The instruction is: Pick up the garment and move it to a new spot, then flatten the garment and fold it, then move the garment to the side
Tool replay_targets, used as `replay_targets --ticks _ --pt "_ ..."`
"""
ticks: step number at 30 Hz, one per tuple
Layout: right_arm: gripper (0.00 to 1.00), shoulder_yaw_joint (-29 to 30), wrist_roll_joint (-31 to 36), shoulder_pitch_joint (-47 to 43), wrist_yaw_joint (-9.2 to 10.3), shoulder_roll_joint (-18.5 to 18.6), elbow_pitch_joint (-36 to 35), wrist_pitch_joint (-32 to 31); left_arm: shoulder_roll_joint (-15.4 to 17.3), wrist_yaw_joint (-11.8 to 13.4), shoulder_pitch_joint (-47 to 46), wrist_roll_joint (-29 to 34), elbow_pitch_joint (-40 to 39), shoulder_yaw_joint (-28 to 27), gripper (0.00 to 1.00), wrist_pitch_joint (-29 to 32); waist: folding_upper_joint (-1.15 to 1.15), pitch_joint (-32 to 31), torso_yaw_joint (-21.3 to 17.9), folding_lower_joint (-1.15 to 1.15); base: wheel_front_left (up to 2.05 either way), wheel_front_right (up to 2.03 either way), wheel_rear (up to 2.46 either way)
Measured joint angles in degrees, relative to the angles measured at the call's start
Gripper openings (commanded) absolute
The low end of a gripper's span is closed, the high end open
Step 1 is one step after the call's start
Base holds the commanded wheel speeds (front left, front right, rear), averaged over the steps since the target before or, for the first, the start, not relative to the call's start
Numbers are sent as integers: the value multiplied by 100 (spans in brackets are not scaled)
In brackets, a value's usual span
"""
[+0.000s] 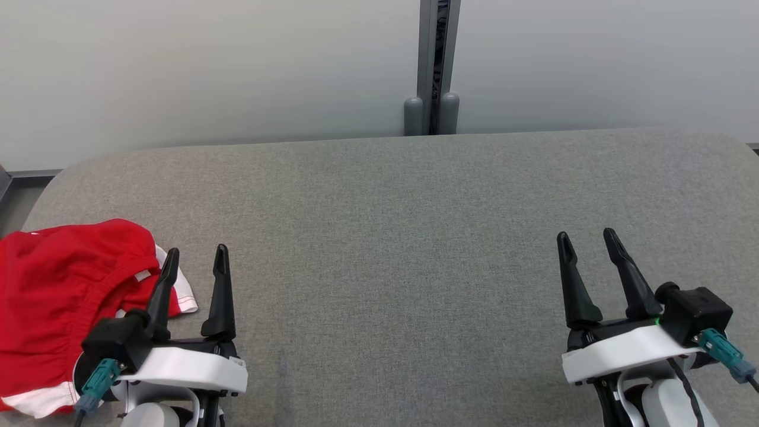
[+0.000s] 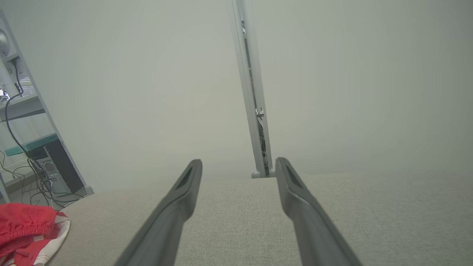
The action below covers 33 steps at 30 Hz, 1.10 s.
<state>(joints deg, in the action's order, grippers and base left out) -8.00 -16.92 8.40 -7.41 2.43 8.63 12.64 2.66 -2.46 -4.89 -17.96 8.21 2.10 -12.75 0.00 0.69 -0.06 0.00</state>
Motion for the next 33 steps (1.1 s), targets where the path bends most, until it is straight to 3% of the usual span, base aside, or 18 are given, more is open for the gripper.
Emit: replay_targets --ticks 22,33 --pt "100 -187 854 73 -1 15 -20 221 9 9 -4 698 193 -105 100 -216 0 -13 33 0 0 0 0" --pt "100 -191 877 106 -1 16 -4 227 9 -8 -26 726 266 -104 100 -224 0 26 18 0 0 0 0"
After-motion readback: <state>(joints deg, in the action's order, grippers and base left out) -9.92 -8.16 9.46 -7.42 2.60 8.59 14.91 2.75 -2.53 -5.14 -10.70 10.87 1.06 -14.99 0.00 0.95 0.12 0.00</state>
